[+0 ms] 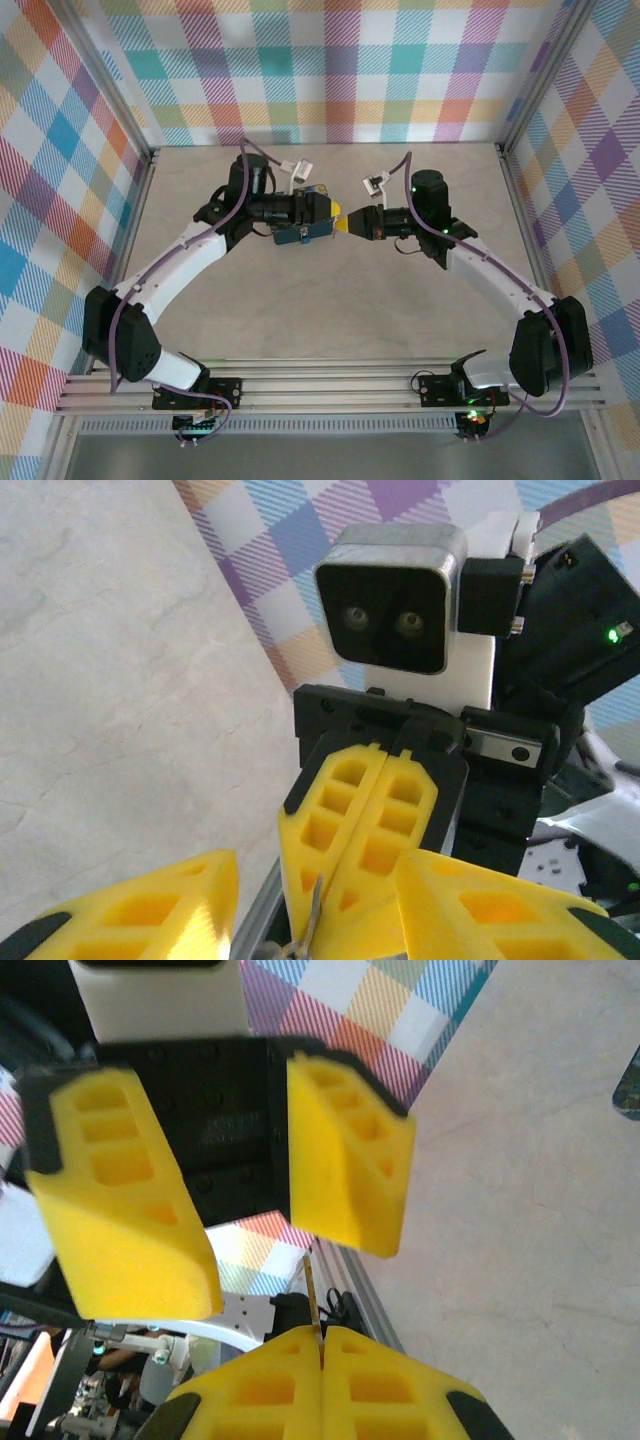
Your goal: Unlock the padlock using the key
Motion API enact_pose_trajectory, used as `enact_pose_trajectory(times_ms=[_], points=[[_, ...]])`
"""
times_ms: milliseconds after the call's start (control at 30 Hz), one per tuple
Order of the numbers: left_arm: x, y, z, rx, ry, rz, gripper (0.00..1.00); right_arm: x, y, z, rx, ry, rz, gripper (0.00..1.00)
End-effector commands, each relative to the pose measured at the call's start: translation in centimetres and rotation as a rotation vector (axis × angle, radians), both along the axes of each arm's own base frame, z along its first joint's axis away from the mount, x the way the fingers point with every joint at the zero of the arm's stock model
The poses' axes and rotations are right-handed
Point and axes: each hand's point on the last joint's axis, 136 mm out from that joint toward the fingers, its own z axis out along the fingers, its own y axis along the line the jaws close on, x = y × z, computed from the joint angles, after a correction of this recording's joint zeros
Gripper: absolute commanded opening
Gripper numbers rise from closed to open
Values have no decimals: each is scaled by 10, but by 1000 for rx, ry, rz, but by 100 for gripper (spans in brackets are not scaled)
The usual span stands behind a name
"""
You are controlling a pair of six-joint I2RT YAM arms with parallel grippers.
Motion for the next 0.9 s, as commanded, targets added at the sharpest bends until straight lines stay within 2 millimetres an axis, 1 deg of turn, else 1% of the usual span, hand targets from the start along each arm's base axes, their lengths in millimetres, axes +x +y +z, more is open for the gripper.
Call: enact_pose_trajectory(times_ms=[0, 100, 267, 333, 467, 667, 867], points=[[6, 7, 30, -137, -42, 85, 43, 6, -1, 22, 61, -68, -50, 0], [3, 8, 27, -180, -21, 95, 39, 10, -1, 23, 71, -63, -63, 0], [-1, 8, 25, -189, -16, 87, 34, 11, -1, 25, 75, -57, -64, 0], [-2, 8, 25, -192, -13, 82, 31, 11, -1, 26, 76, -57, -66, 0], [-4, 5, 26, -208, -11, 77, 21, 12, -3, 28, 81, -53, -72, 0], [-7, 1, 20, -202, 7, 62, 20, 14, -4, 30, 91, -52, -77, 0], [-9, -2, 11, -191, 27, 58, 20, 15, -4, 33, 104, -46, -75, 0]])
